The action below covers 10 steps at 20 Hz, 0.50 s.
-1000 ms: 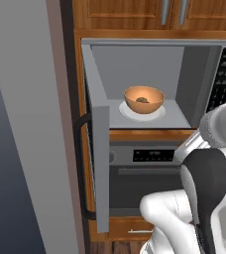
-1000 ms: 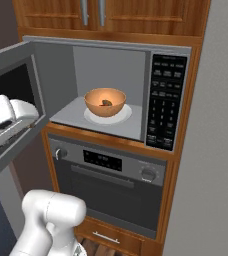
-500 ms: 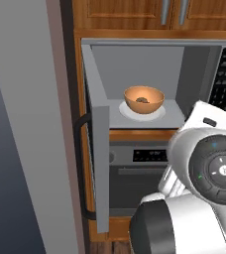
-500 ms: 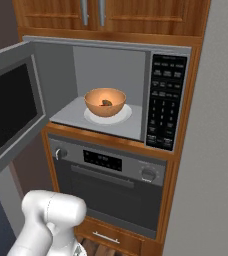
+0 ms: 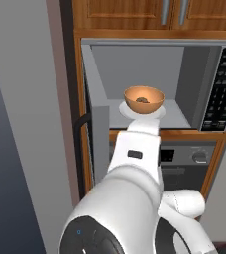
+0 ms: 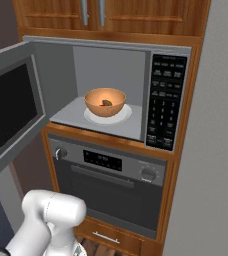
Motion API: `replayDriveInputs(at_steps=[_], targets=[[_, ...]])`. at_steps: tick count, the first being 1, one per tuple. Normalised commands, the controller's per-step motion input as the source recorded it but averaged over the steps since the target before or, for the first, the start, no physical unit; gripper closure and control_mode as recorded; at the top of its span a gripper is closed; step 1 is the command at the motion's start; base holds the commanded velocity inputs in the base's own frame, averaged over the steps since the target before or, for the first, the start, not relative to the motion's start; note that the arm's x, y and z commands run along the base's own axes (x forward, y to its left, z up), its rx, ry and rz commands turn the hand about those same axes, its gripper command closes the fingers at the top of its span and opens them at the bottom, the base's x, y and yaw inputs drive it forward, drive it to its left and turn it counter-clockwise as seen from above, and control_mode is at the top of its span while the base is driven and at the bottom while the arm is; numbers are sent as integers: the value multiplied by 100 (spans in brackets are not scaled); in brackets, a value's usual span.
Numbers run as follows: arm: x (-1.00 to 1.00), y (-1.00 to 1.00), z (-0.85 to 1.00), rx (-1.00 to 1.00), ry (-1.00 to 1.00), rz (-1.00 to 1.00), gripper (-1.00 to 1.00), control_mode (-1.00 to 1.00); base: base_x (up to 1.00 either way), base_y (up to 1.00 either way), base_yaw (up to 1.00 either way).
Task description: Place the bowl containing the mushroom and bell pepper in the microwave. Close the microwave door and press the start button to microwave the meal.
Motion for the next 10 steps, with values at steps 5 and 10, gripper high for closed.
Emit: replayDriveInputs(at_steps=[5, 10], targets=[[-4, 71, -1, -20, -13, 0, -100, -100, 0, 0, 0], [0, 59, -27, -17, -7, -1, -100, -100, 0, 0, 0]])
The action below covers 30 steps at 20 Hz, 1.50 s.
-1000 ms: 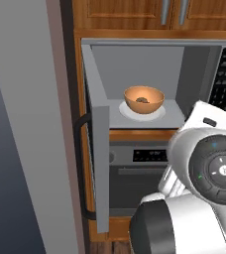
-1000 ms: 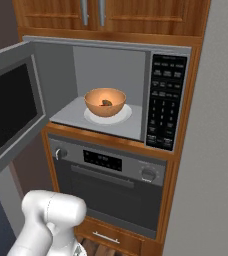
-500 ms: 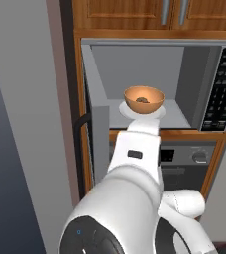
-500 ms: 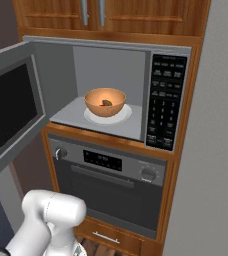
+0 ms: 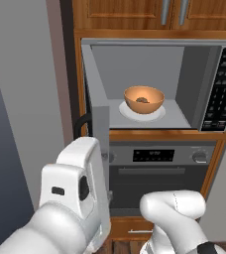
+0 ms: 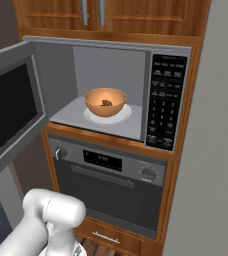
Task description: Place the bowl containing the mushroom and bell pepper in the microwave. Close the microwave door and press the start button to microwave the meal.
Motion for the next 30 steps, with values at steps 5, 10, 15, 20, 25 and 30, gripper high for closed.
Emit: replayDriveInputs(at_steps=[5, 10, 15, 20, 25, 30], targets=[[4, 61, -38, -15, -2, -5, -100, -100, 0, 0, 0], [22, 32, -28, -10, -3, -12, -100, -100, 0, 0, 0], [38, 29, -18, -8, -2, -21, -100, -100, 0, 0, 0], [23, 26, -17, -8, 0, -24, -100, -100, 0, 0, 0], [40, 15, -16, -7, 0, -29, -100, -100, 0, 0, 0], [55, 20, -9, -6, 0, -25, -100, -100, 0, 0, 0]])
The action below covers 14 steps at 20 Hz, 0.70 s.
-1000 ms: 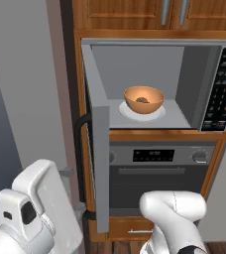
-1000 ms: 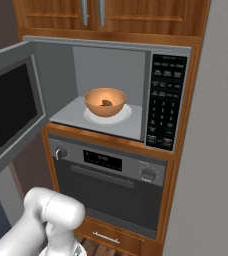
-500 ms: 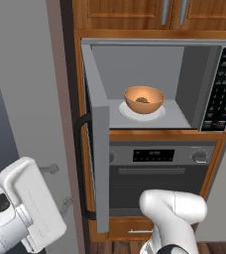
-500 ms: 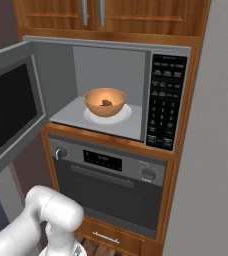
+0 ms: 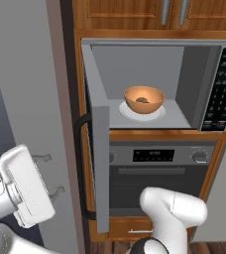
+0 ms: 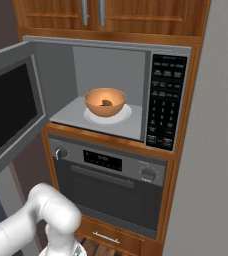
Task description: Place the bowl containing the mushroom and bell pepper in the microwave. Close the microwave door and press the start button to microwave the meal.
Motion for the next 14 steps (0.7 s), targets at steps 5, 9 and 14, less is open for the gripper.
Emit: replayDriveInputs(at_steps=[5, 9, 14], targets=[[42, 34, -13, -8, 0, -21, -100, -100, 0, 0, 0], [36, 19, -10, -6, 0, -24, -100, -100, 0, 0, 0], [15, -23, -6, 0, 0, -22, -100, -100, 0, 0, 0]])
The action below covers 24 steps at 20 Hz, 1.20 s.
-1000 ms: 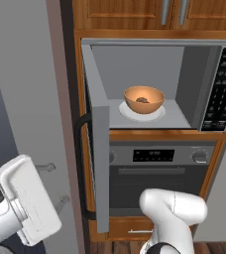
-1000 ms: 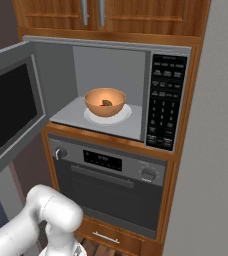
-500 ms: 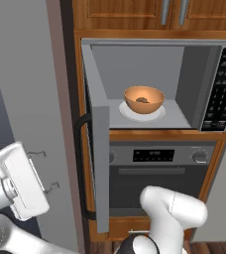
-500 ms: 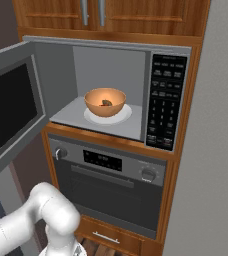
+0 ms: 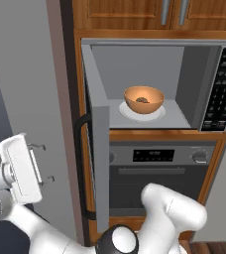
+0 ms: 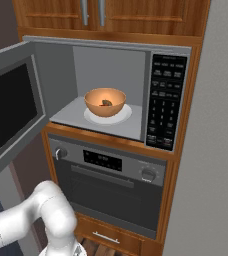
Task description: Place the bowl containing the mushroom and bell pepper in the microwave. Close the microwave door and press the start button to microwave the meal.
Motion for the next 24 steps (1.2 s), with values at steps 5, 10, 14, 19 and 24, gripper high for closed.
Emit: replayDriveInputs(at_steps=[5, 10, 14, 19, 24], targets=[[0, -91, 0, 3, -1, -7, -100, -100, 0, 0, 0], [0, -100, 0, 15, -9, 2, -100, -100, 0, 0, 0], [0, -100, 0, 19, -16, 11, -100, -100, 0, 0, 0], [7, -100, 0, 22, -17, 19, -100, -100, 0, 0, 0], [25, -100, 0, 24, -14, 33, -100, -100, 0, 0, 0]])
